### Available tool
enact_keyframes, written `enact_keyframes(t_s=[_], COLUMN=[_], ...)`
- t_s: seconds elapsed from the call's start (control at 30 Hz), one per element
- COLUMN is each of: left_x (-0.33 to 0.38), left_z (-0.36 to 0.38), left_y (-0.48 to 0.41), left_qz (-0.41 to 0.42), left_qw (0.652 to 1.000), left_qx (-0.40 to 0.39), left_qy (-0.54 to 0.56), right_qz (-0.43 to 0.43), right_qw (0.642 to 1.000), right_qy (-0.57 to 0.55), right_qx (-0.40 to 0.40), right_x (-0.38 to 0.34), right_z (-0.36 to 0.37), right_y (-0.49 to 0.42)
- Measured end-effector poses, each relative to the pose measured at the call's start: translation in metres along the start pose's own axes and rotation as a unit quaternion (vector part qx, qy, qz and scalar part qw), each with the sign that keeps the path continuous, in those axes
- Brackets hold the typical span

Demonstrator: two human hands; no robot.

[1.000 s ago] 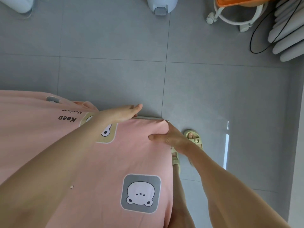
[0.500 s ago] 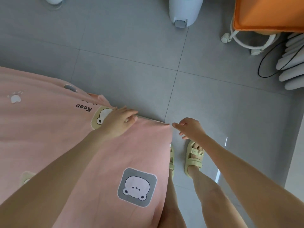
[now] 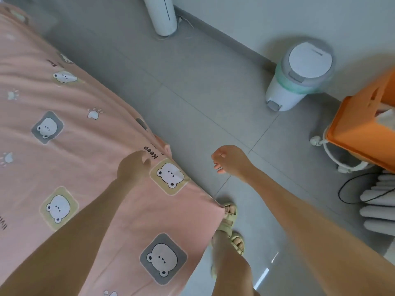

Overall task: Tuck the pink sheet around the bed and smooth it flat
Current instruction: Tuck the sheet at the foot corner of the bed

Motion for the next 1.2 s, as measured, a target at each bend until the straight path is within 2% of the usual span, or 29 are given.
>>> enact_keyframes(t_s=[0.2,0.43,0.63,0.83,1.03,1.2], left_x=[-0.02,-0.052,-0.057,-0.071,-0.077,-0.11], left_z=[-0.044,-0.093,-0.151,-0.224,-0.299,-0.361], left_y=[-0.049,-0.123,-0.175,-0.243,-0.337,-0.419], left_qz=[-0.095,-0.223,-0.251,-0.319,-0.366,-0.416], left_qw=[0.994,0.967,0.95,0.912,0.88,0.848], left_qx=[0.026,0.06,0.112,0.182,0.216,0.244], left_qy=[0.05,0.103,0.148,0.18,0.211,0.219], right_qz=[-0.047,-0.085,-0.117,-0.161,-0.164,-0.191], right_qw=[0.996,0.988,0.979,0.968,0.964,0.953], right_qy=[0.059,0.098,0.106,0.122,0.123,0.148], right_qx=[-0.046,-0.083,-0.125,-0.149,-0.167,-0.183], right_x=[-0.095,-0.207,-0.308,-0.416,-0.528,-0.636], right_z=[0.014,0.044,0.065,0.083,0.099,0.144], right_y=[-0.04,-0.112,-0.16,-0.205,-0.272,-0.33])
Point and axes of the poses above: each hand's wrist, its own y-axis away from the middle knuckle, its own z-axis out of the palm, x = y × z, the point moved 7 cm from there along -y, towards the middle knuckle, and after that the axes turned 13 degrees about x, right-handed, at the moved point
